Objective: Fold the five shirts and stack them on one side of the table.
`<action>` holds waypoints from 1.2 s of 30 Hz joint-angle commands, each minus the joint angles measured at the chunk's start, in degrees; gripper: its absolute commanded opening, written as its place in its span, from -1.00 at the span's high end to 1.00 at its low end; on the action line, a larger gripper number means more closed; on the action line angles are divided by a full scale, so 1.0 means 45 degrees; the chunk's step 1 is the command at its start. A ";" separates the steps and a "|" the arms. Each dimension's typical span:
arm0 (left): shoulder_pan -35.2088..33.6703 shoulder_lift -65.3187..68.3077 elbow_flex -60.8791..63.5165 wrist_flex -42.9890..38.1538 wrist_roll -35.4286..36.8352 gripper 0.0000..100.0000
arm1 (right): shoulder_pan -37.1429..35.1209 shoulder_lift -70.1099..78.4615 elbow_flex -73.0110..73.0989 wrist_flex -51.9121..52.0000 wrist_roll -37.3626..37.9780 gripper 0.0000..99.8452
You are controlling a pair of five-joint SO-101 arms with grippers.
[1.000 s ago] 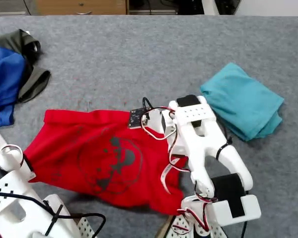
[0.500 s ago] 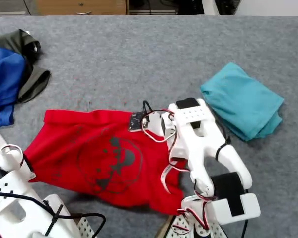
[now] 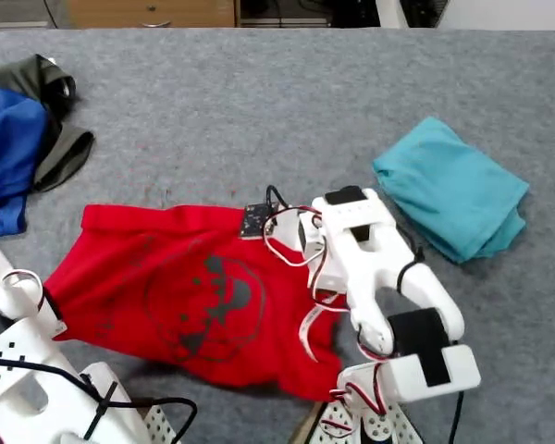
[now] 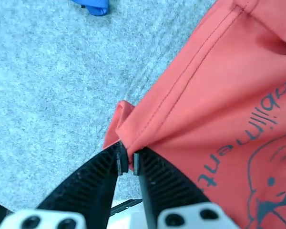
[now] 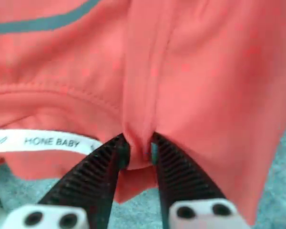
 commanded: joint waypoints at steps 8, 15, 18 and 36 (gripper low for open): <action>-0.0098 -0.0127 -0.0313 -0.0039 0.0137 0.96 | -0.0127 -0.0967 -0.0947 0.0156 -0.0684 0.99; -0.0098 -0.0127 -0.0313 -0.0039 0.0117 0.96 | -0.0127 -0.1690 -0.1612 0.0996 -0.0684 0.99; -0.0078 -0.0127 -0.0313 -0.0039 0.0098 0.96 | -0.0127 -0.1885 -0.2159 0.1524 -0.0684 0.99; -0.0156 -0.0029 -0.2501 -0.0195 0.0156 0.49 | 0.0166 -0.3136 -0.6906 -0.1543 -0.5060 0.99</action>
